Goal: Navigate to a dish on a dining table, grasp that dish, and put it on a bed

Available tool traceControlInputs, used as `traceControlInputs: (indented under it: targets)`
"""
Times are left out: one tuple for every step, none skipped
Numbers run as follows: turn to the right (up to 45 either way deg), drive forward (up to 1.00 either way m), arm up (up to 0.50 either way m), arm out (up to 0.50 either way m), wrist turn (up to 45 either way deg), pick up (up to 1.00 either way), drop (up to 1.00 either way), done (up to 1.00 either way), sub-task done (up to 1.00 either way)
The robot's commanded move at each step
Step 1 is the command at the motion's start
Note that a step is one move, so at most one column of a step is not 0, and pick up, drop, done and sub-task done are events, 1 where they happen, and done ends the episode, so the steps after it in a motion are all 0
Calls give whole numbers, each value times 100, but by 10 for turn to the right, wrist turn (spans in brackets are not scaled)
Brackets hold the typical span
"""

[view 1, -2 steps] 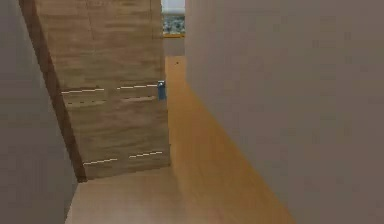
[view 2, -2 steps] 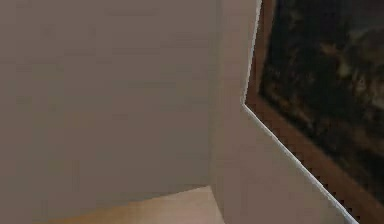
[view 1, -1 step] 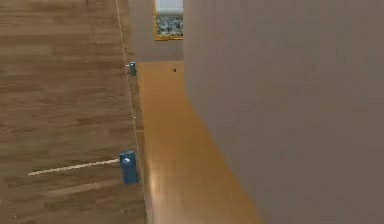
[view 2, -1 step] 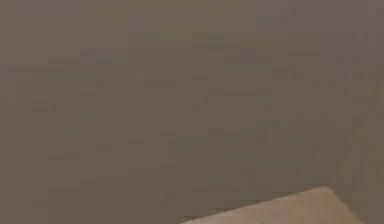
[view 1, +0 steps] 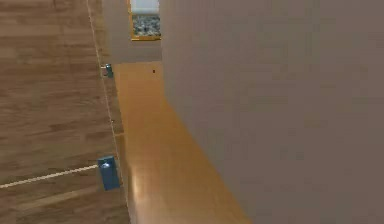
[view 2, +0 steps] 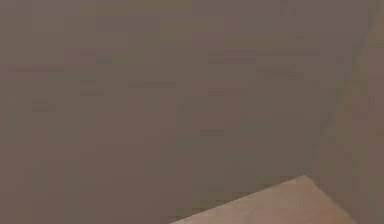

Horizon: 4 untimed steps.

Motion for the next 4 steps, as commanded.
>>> traceControlInputs:
  targets:
    - [0,55,0,0,0,0,0,0,0]
    - [-180,0,0,0,0,0,0,0,0]
    - [0,30,0,0,0,0,0,0,0]
    - [-450,0,0,0,0,0,0,0,0]
